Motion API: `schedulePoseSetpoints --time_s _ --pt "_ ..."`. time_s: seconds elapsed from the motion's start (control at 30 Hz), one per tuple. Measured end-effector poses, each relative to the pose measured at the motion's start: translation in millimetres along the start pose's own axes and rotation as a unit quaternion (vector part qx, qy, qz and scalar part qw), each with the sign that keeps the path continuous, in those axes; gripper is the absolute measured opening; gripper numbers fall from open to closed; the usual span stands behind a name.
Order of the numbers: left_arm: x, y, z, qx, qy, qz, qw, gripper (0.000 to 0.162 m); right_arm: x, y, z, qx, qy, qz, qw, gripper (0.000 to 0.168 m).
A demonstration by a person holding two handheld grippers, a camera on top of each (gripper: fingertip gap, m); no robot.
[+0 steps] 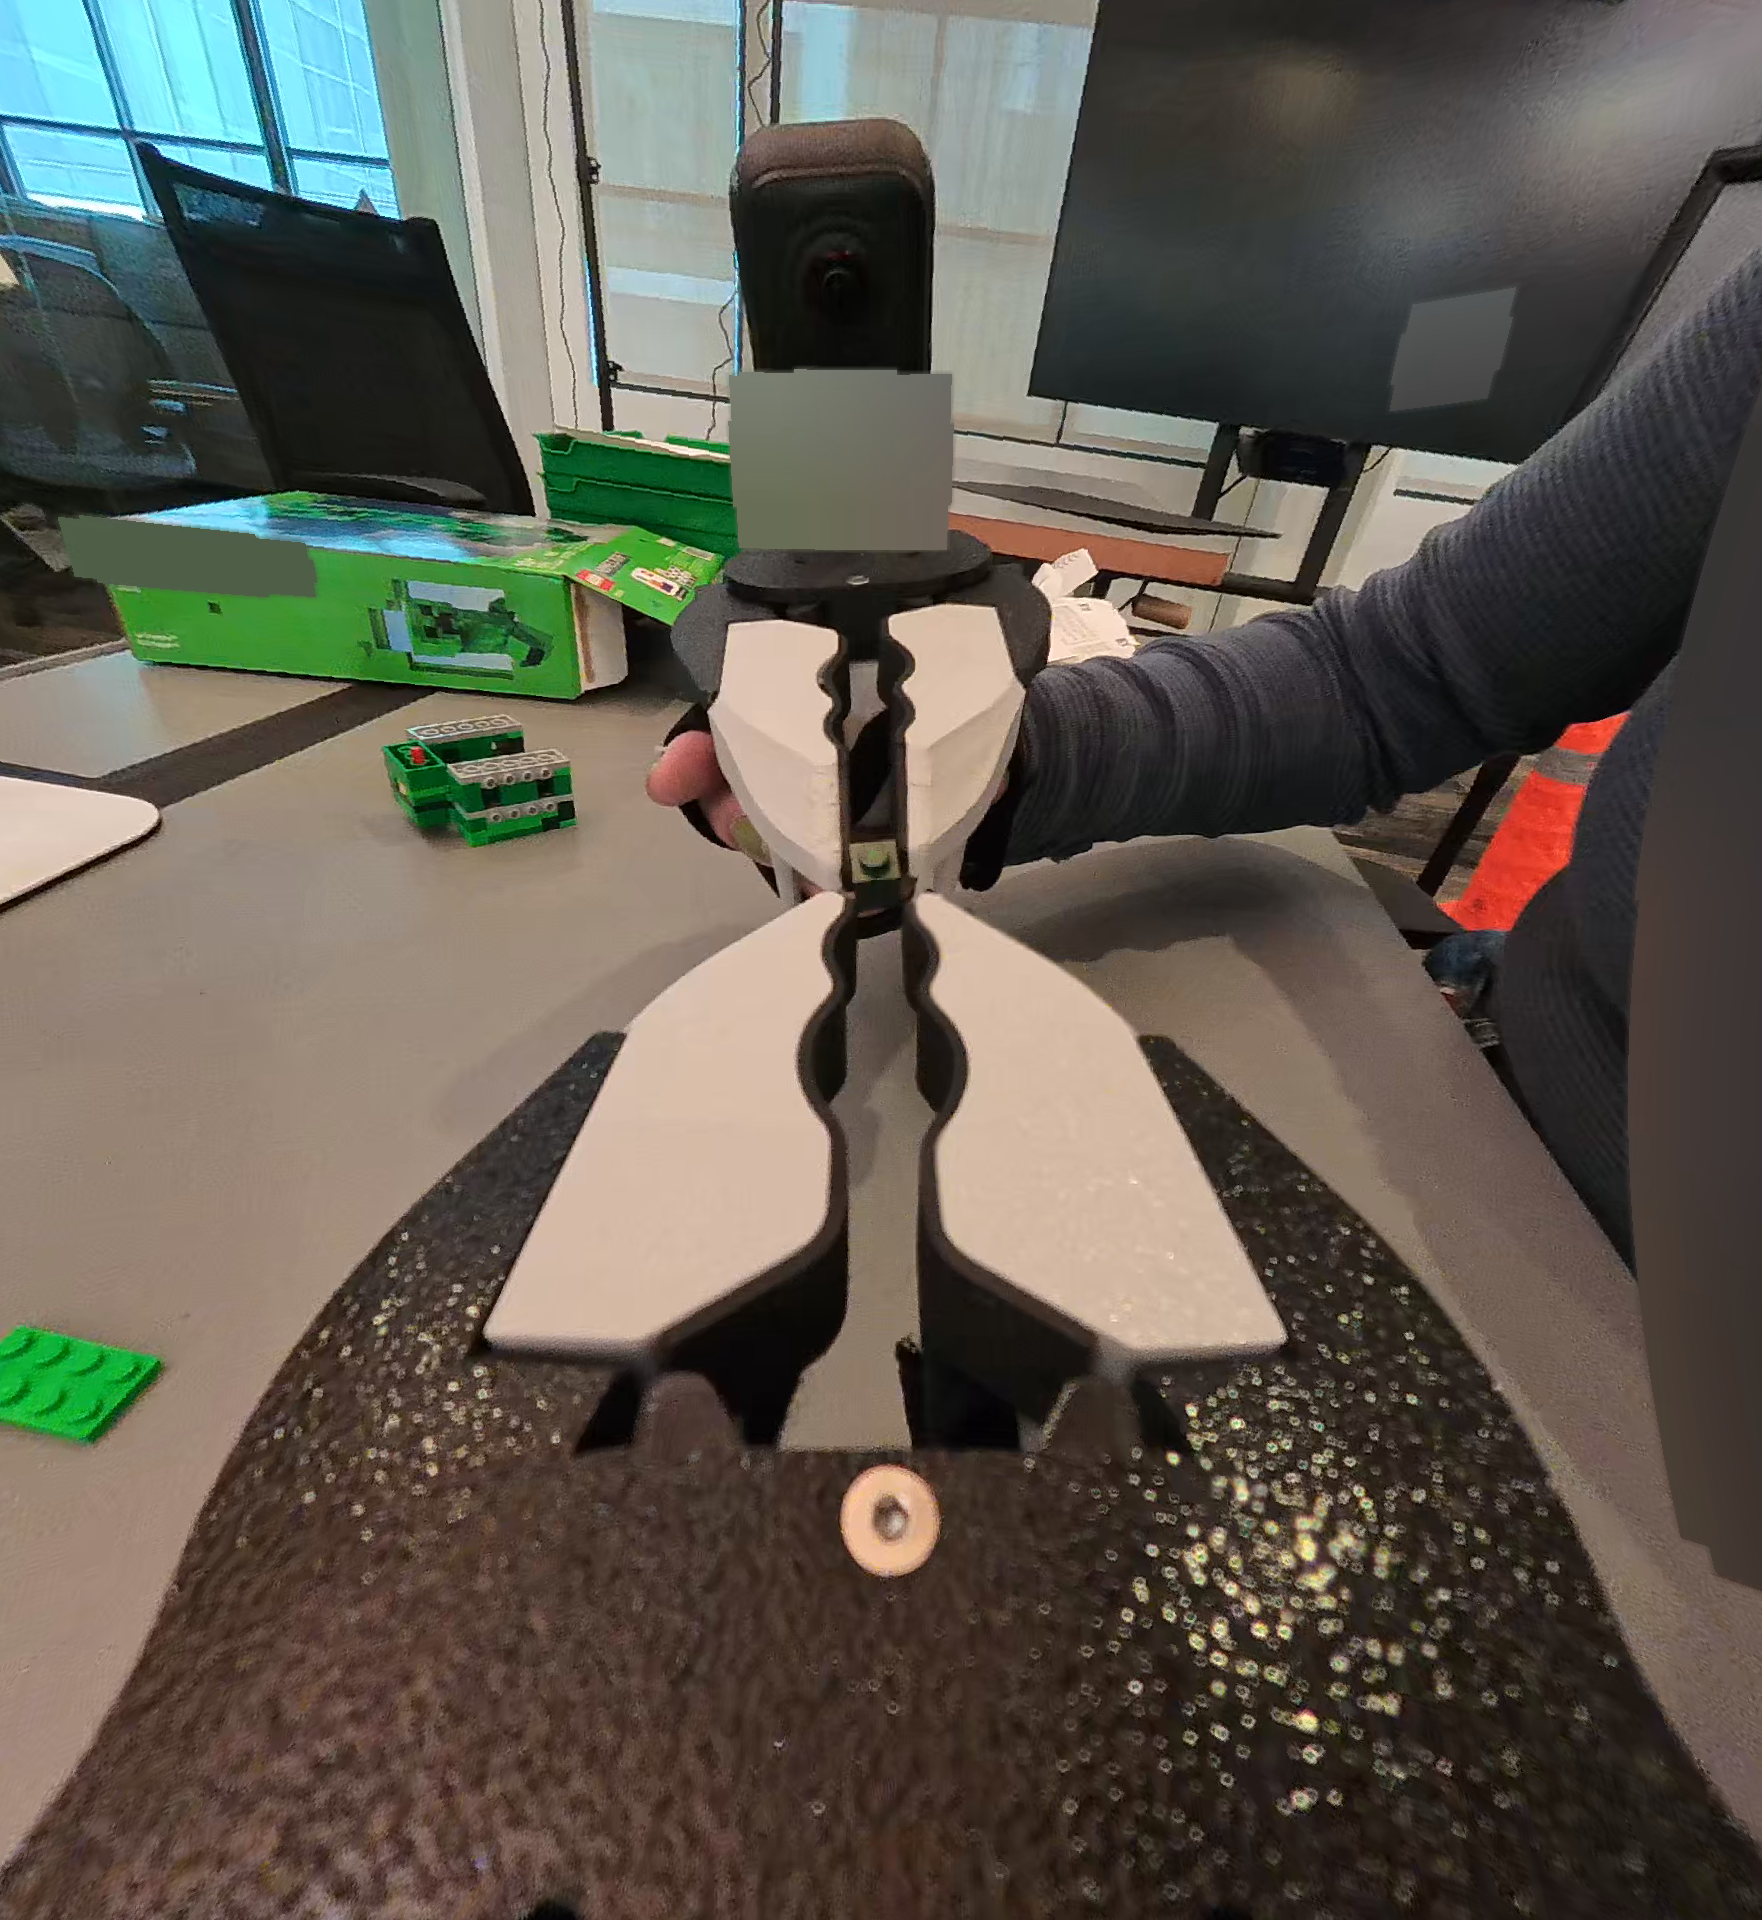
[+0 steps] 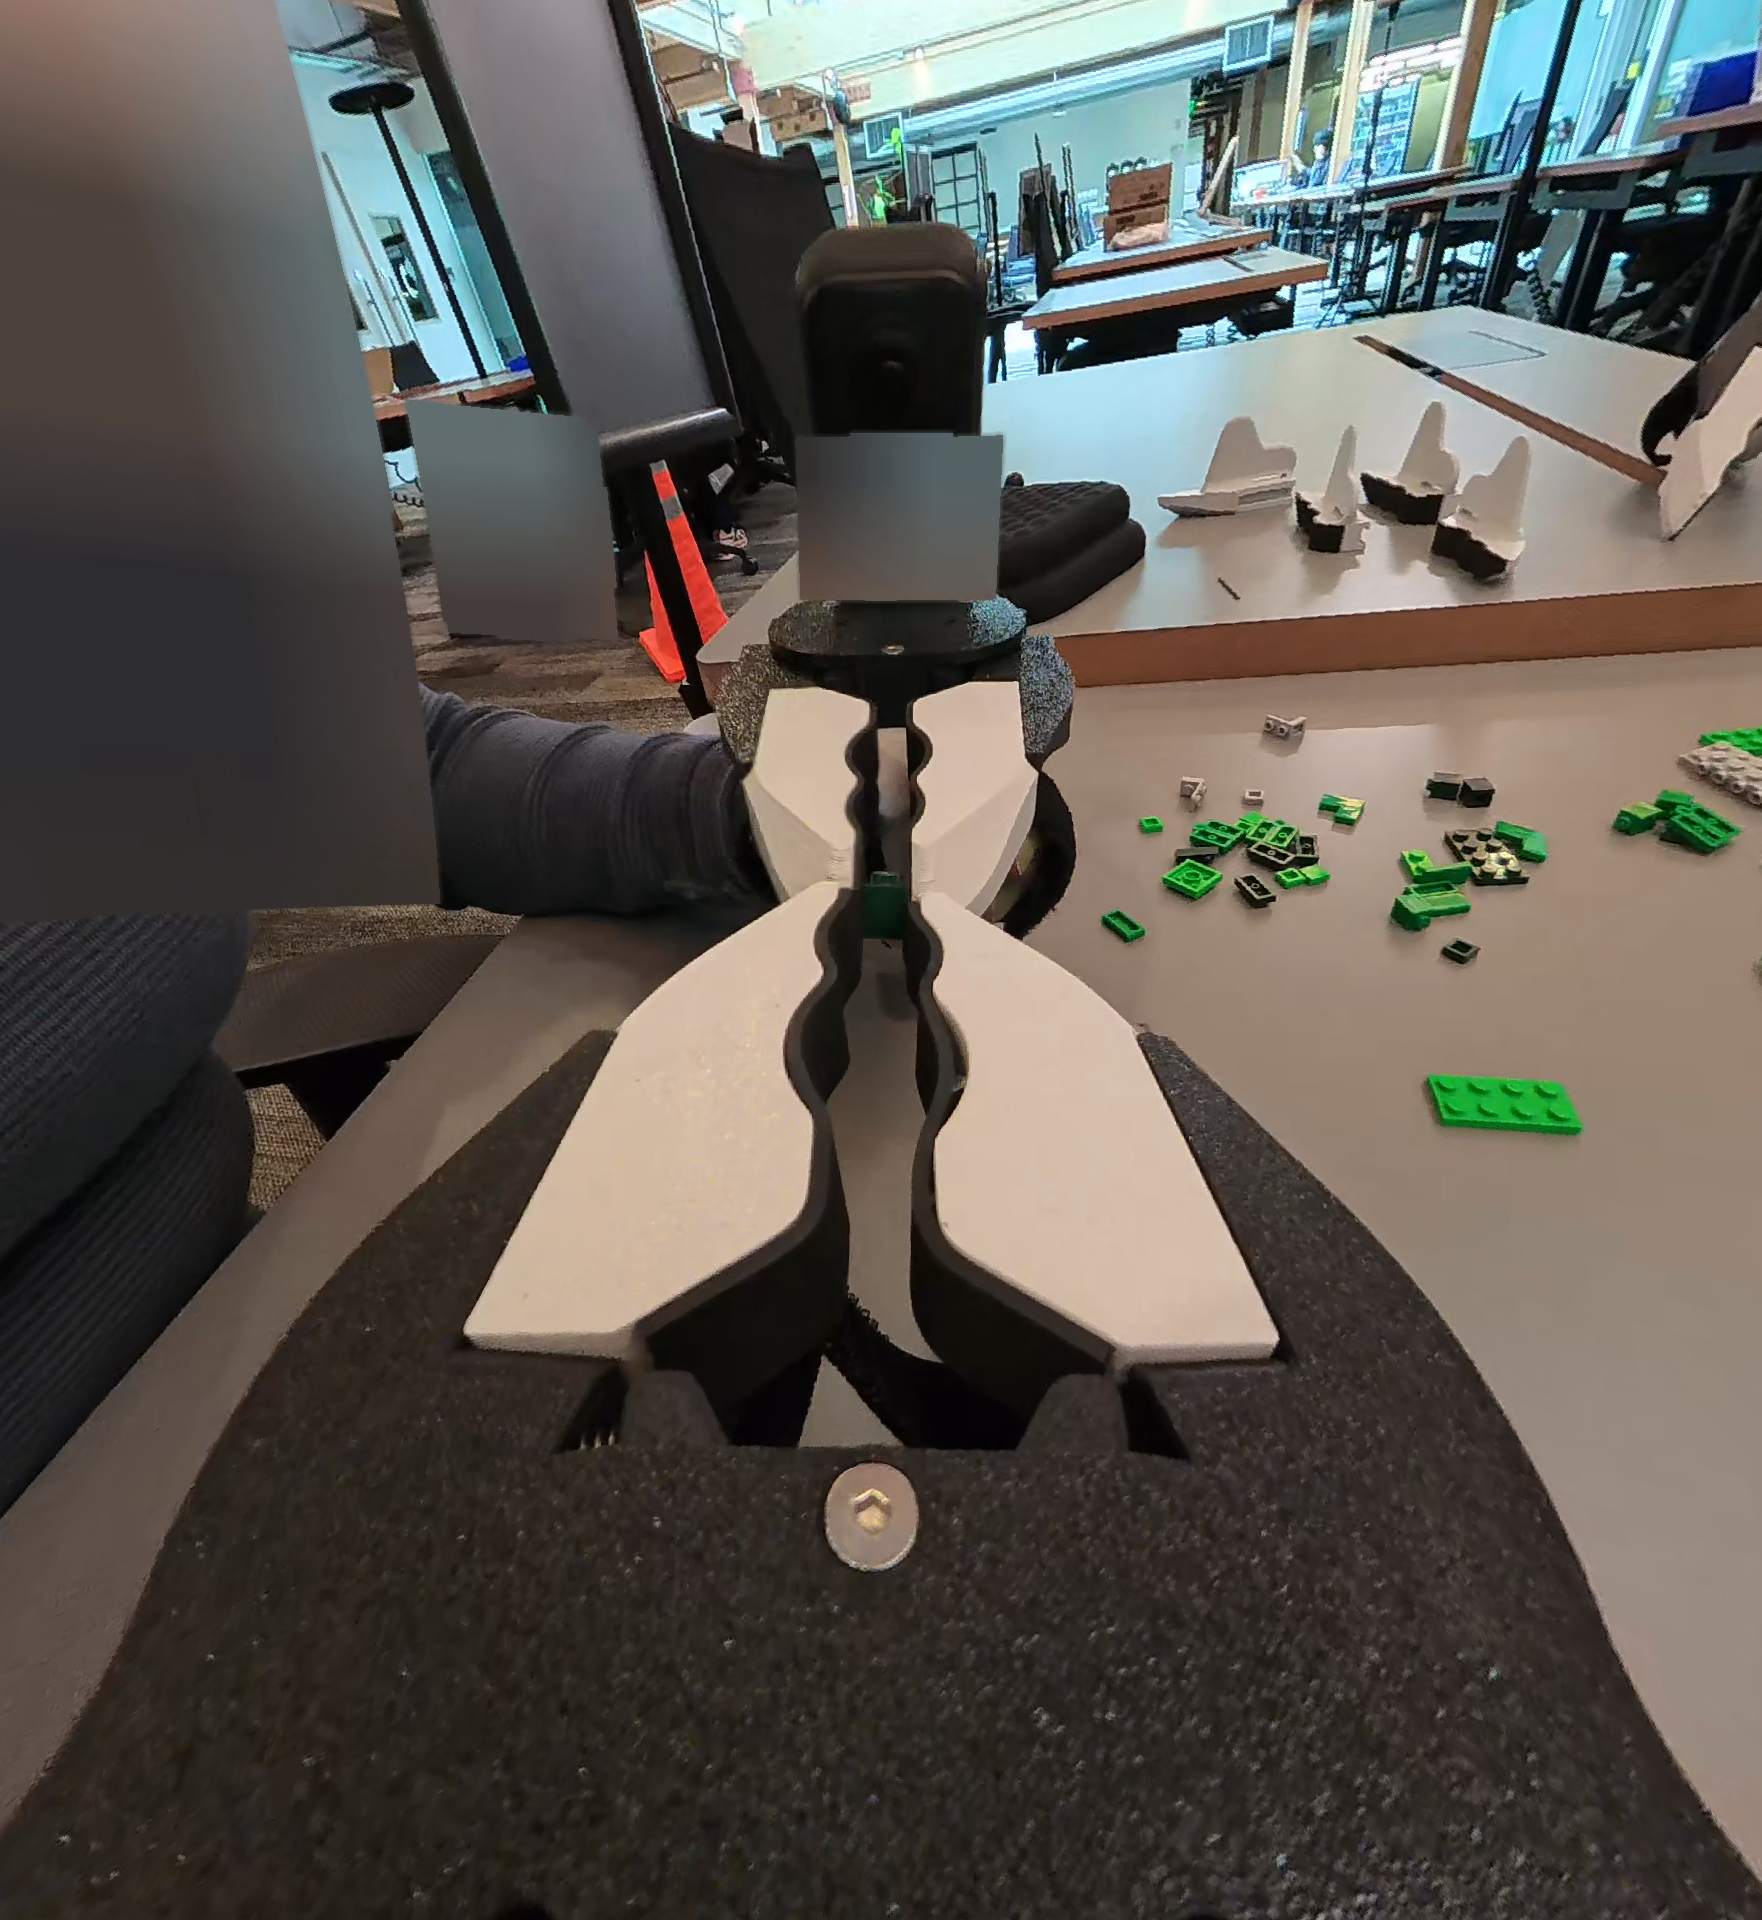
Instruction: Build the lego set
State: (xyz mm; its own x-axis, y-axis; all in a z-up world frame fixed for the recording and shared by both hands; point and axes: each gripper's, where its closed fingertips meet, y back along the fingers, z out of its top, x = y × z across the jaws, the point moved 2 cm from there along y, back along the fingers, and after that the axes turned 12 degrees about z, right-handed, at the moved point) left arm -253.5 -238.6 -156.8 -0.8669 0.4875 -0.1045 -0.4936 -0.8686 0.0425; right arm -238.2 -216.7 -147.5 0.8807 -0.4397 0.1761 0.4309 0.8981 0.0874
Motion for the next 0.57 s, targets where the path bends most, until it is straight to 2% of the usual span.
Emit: schedulePoseSetpoints --time_s 0.13,0.27,0.37,0.57 --pt "-0.4 -0.2 -0.6 0.002 -0.004 0.000 1.000 0.007 0.5 -0.1 -0.3 0.005 0.009 -0.001 1.000 0.007" --pt "4.2 -1.4 -9.0 0.042 -0.037 0.029 0.998 0.000 -1.2 2.4 -6.3 0.045 0.009 -0.011 0.999 0.013" --pt "7.3 -2.0 -19.1 0.090 -0.089 0.054 0.991 0.000 -4.0 7.1 -13.9 0.125 0.016 -0.037 0.991 0.018" --pt "8.6 -5.9 -36.0 0.149 -0.128 0.064 0.978 0.000 -1.1 5.7 -28.4 0.270 0.049 -0.057 0.960 0.012"
